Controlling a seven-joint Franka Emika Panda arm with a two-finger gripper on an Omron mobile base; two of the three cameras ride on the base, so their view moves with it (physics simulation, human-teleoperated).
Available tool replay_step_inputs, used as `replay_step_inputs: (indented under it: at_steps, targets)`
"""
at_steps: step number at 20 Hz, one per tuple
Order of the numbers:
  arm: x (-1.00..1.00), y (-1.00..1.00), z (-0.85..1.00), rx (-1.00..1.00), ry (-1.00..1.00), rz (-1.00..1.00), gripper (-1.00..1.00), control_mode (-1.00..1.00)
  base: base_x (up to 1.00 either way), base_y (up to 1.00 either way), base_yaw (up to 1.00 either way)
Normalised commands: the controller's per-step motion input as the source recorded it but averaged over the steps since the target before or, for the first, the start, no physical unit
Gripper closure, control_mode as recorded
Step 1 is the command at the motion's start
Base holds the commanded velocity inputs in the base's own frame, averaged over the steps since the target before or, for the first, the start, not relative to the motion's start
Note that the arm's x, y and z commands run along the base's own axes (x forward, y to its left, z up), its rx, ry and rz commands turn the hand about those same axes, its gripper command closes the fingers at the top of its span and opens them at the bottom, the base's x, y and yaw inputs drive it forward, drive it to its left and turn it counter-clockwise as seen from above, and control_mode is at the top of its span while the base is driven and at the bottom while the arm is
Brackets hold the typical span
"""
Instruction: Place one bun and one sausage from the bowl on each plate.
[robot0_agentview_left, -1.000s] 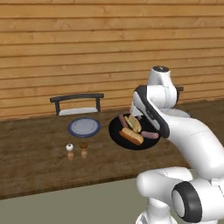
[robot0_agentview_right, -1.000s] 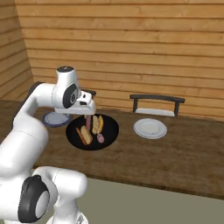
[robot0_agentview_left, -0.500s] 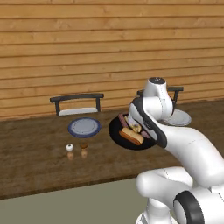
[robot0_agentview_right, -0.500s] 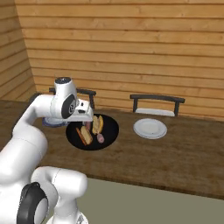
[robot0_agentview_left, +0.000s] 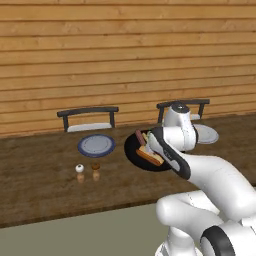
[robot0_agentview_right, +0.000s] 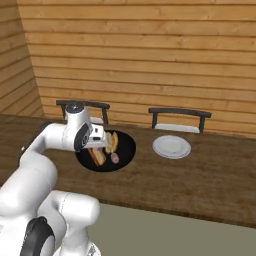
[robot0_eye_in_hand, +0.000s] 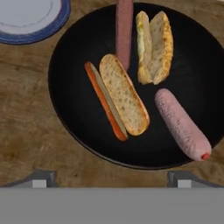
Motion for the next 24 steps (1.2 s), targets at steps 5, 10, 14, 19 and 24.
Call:
replay_step_inputs:
  at_steps: [5,10,14,19,24]
  targets:
    - [0.19,0.0,-0.24,-0.01,-0.02,0.0,-1.0,-1.0,0.0,0.0,0.0]
    - [0.39,0.0,-0.16,0.0,-0.01,0.0,-1.0,-1.0,0.0,0.0,0.0]
    - [0.26,0.0,-0.21,0.0,0.0,0.0,-1.0,-1.0,0.0,0.0,0.0]
    - [0.14,0.0,-0.23,0.0,0.0,0.0,-1.0,-1.0,0.0,0.0,0.0]
    - [0.03,0.0,-0.34,0.0,0.02,0.0,-1.0,-1.0,0.0,0.0,0.0]
